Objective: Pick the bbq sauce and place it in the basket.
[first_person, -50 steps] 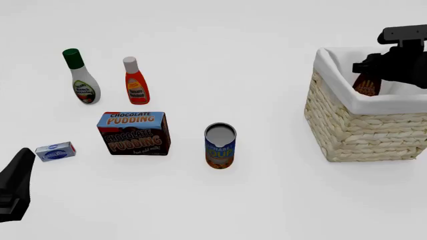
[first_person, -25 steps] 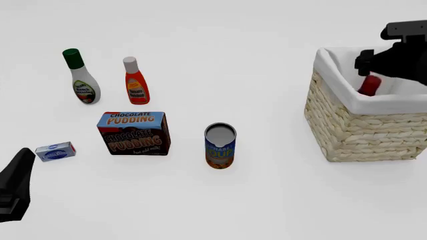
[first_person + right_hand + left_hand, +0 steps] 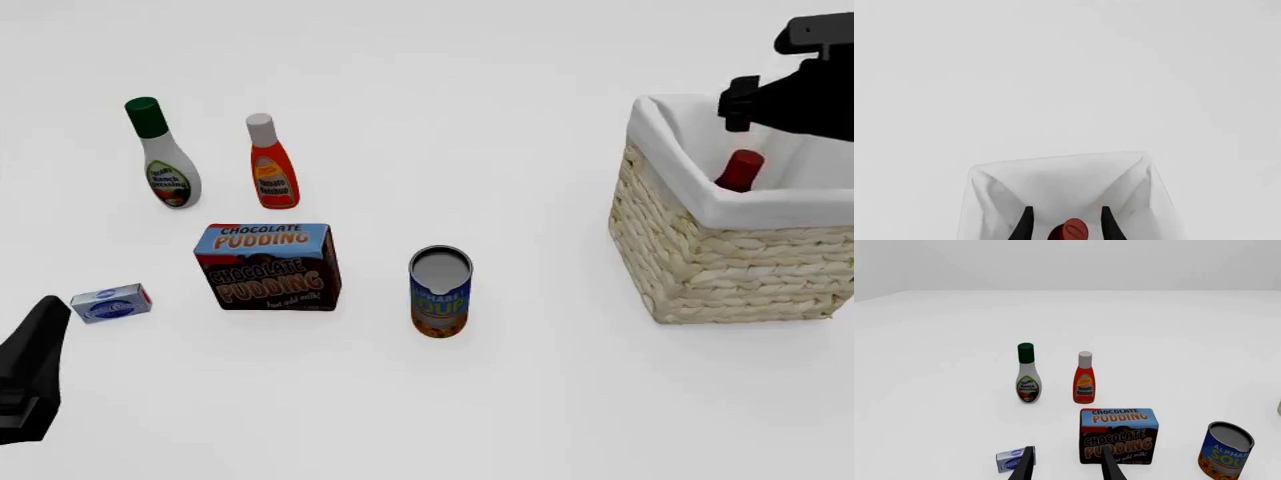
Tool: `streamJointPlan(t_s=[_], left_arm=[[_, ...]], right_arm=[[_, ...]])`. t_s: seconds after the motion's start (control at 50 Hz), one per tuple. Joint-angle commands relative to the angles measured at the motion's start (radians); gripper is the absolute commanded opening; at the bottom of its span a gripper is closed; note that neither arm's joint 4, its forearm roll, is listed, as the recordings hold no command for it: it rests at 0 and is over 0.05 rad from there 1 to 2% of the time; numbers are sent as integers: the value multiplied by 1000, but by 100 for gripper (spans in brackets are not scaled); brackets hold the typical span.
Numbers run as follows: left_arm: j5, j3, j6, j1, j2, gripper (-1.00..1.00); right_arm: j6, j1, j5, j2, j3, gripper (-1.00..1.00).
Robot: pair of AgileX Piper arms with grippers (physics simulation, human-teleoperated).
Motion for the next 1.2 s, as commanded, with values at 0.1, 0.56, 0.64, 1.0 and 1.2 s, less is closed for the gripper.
streamJointPlan(t_s=[0.1, 0.56, 0.64, 1.0, 1.2], left_arm=[[0, 0, 0, 0, 0, 100], [0, 0, 0, 0, 0, 100], [0, 0, 0, 0, 0, 100], [0, 0, 0, 0, 0, 100], [0, 0, 0, 0, 0, 100]], right_arm=[[-2, 1, 31, -53, -12, 100], [1, 15, 78, -163, -12, 100], [1, 17, 85, -177, -15, 100], [0, 33, 127, -262, -32, 100], [-1, 52, 137, -293, -39, 100]])
